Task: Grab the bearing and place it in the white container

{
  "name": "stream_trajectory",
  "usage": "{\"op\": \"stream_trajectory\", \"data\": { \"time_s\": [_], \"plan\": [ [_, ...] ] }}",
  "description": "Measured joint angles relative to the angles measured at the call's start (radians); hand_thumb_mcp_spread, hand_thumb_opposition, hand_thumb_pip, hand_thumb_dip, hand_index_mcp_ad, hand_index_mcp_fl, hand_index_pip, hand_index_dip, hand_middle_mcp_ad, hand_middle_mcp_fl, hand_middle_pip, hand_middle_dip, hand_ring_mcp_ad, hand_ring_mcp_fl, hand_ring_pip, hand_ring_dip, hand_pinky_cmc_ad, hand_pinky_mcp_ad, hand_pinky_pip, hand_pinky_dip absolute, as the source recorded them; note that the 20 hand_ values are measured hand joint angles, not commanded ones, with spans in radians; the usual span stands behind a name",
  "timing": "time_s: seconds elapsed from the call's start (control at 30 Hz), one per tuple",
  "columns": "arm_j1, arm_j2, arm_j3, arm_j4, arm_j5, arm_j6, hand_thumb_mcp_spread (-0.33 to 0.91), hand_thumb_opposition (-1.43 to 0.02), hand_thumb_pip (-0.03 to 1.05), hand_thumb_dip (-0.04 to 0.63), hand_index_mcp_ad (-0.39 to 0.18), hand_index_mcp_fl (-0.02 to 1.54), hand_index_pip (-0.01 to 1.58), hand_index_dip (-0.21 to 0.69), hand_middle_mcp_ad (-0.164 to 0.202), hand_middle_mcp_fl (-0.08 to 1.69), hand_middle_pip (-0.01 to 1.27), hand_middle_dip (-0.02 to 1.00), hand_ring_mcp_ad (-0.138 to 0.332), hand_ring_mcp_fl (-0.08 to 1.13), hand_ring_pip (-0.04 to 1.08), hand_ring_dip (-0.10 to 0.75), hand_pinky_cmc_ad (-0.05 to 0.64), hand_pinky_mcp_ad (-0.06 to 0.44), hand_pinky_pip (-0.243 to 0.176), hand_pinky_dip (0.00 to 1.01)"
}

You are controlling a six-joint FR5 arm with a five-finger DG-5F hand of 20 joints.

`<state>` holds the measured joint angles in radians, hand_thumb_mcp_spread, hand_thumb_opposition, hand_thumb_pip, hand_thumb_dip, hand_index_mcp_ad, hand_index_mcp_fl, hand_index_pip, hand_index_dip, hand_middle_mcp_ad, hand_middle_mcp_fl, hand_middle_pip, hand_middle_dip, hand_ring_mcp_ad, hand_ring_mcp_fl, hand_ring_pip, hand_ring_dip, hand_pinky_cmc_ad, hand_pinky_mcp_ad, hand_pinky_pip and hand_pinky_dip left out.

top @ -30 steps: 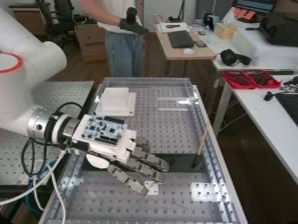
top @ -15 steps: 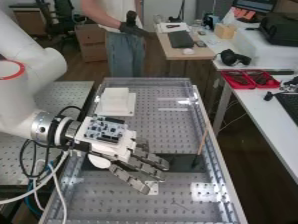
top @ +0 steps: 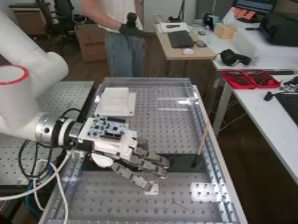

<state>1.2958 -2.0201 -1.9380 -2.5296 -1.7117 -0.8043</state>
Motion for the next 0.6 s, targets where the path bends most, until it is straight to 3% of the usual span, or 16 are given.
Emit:
{"op": "stream_trajectory", "data": {
  "time_s": [0.6],
  "plan": [
    [-0.011, -0.002, 0.014, -0.020, -0.029, -0.026, 0.52, -0.90, 0.57, 0.349, -0.171, 0.11, 1.31, 0.265, 0.066, 0.02, 0.14, 0.21, 0.117, 0.00, 0.10, 0.096, 0.382, 0.278, -0.075, 0.20]
  ]
}}
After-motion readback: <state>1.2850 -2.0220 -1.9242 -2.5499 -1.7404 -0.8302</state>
